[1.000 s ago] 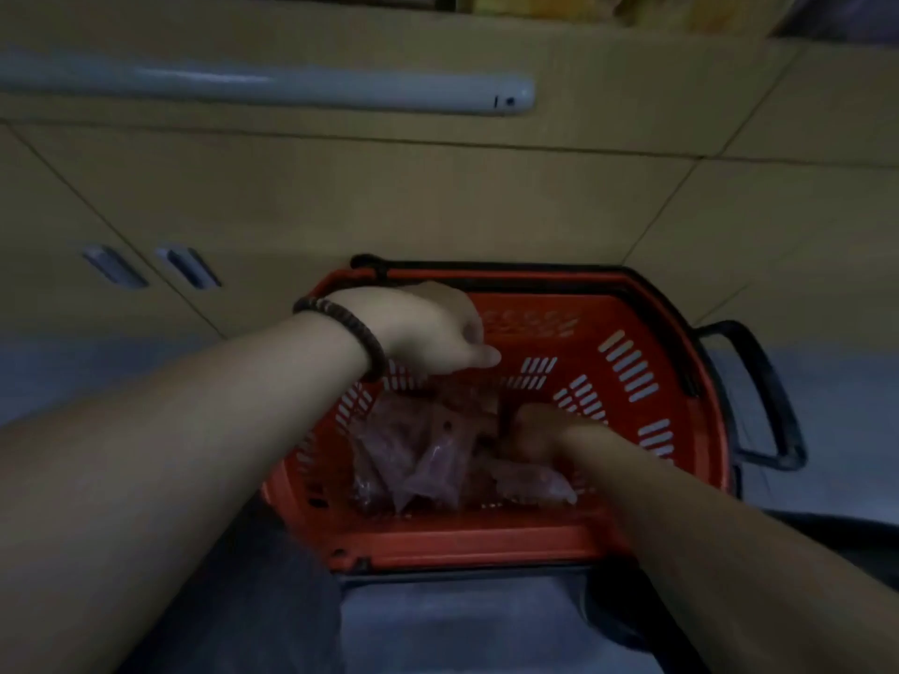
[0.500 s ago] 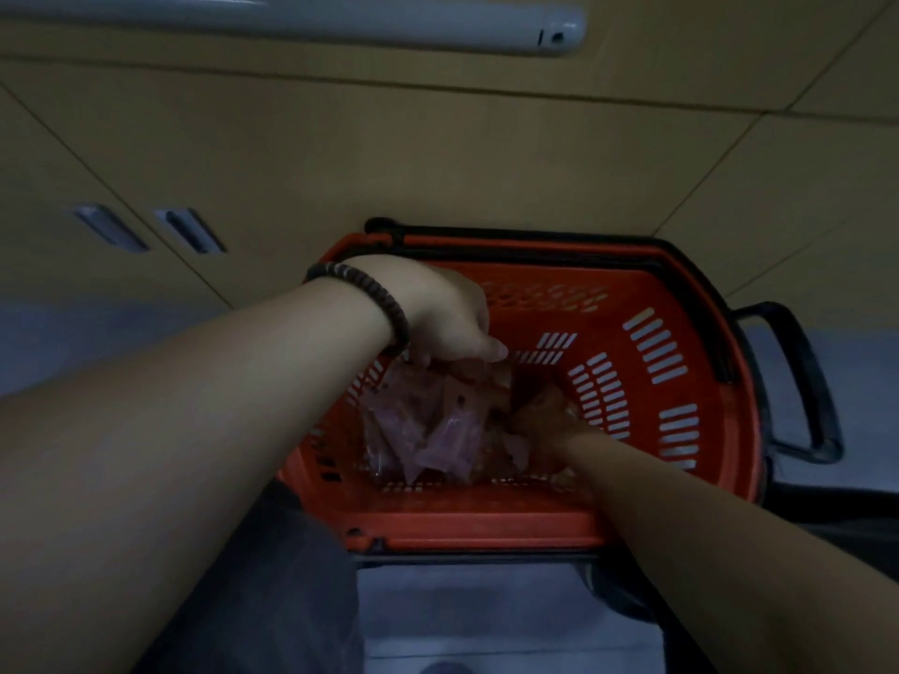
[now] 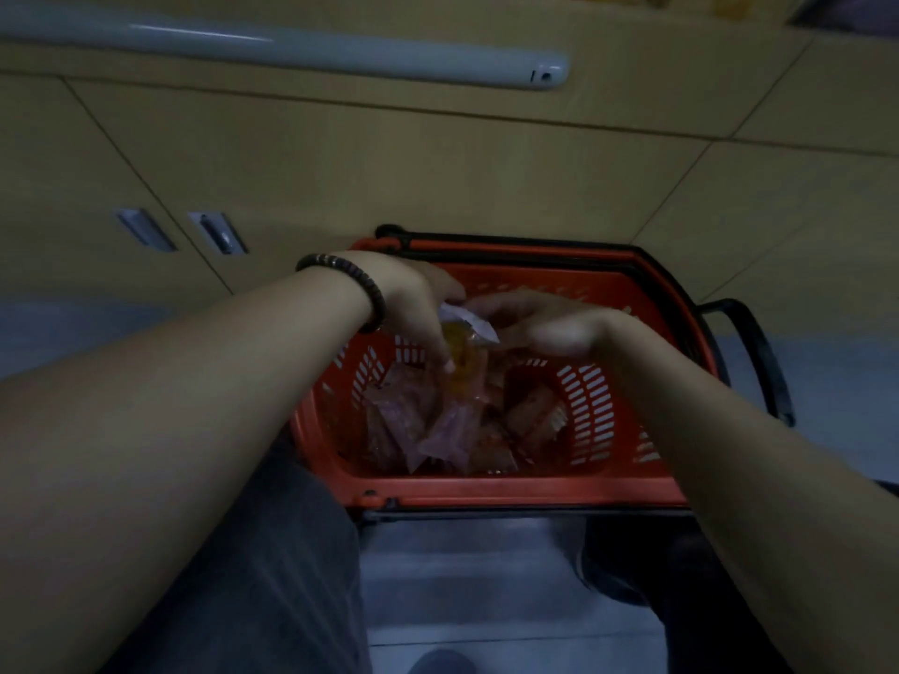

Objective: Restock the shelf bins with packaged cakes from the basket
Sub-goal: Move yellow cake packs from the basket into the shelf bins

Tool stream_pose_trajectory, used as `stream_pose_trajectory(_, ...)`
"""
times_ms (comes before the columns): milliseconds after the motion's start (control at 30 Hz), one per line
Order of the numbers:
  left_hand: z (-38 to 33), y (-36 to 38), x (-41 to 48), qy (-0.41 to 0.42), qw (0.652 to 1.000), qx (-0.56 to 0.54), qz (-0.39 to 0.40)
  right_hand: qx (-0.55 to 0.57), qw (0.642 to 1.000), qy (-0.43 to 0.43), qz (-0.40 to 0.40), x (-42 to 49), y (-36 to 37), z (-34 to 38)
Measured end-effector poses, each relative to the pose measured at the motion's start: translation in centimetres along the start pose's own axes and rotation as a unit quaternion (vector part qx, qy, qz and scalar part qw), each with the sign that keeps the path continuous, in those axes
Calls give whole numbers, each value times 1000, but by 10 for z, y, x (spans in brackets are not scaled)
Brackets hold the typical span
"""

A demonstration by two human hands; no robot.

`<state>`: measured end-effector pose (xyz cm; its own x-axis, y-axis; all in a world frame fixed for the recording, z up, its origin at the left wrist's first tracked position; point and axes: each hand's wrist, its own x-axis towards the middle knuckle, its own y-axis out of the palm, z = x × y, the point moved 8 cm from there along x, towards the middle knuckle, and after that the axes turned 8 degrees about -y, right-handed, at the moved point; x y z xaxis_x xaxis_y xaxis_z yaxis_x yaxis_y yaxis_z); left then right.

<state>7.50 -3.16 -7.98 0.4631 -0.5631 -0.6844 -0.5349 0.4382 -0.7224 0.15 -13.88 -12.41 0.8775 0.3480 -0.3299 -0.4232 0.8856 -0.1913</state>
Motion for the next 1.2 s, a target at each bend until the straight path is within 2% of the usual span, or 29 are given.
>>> stream_pose_trajectory(67, 2, -6, -3, 4, 999, -10, -37, 17, 999, -10, -26, 4, 4, 11)
stream_pose_trajectory(167, 11, -11, -7, -13, 998, -11, -61, 94, 987, -19, -127, 10, 12, 8)
stream_pose_trajectory(300, 41, -6, -26, -49, 990, -30, -125, 290, 924, 59, -243, 19, 31, -24)
stream_pose_trajectory(333, 52, -1, -34, -57, 987, -51, -144, 264, 920, 87, -275, 21, 30, -41)
stream_pose_trajectory(367, 63, 5, -42, -65, 983, -77, -156, 183, 935, 111, -284, 24, 30, -55)
stream_pose_trajectory(433, 84, 16, -60, -84, 974, -127, -170, -36, 962, 172, -209, 34, 38, -83)
stream_pose_trajectory(500, 96, 24, -74, -100, 964, -164, -181, -143, 961, 209, -116, 46, 56, -114)
stream_pose_trajectory(567, 101, 26, -84, -96, 955, -188, -209, -141, 953, 254, -88, 39, 75, -123)
stream_pose_trajectory(633, 100, 27, -99, -77, 940, -213, -256, -72, 939, 327, -80, 29, 97, -143)
stream_pose_trajectory(700, 103, 33, -115, -73, 915, -257, -302, -89, 929, 356, -54, 22, 109, -144)
stream_pose_trajectory(733, 108, 39, -122, -78, 899, -288, -319, -62, 931, 354, -58, 25, 111, -152)
stream_pose_trajectory(767, 113, 47, -127, -83, 886, -318, -328, -102, 935, 336, -52, 30, 108, -154)
stream_pose_trajectory(833, 123, 59, -132, -89, 866, -366, -330, -132, 945, 287, -90, 42, 92, -167)
stream_pose_trajectory(900, 132, 65, -134, -91, 840, -427, -323, -96, 946, 277, -138, 25, 85, -130)
stream_pose_trajectory(967, 133, 64, -136, -74, 814, -494, -298, -76, 949, 265, -150, 12, 78, -109)
stream_pose_trajectory(1033, 128, 59, -137, -52, 811, -512, -278, -126, 954, 240, -126, 4, 70, -84)
stream_pose_trajectory(1200, 116, 39, -150, -19, 815, -511, -271, -24, 975, 173, -138, -17, 41, -39)
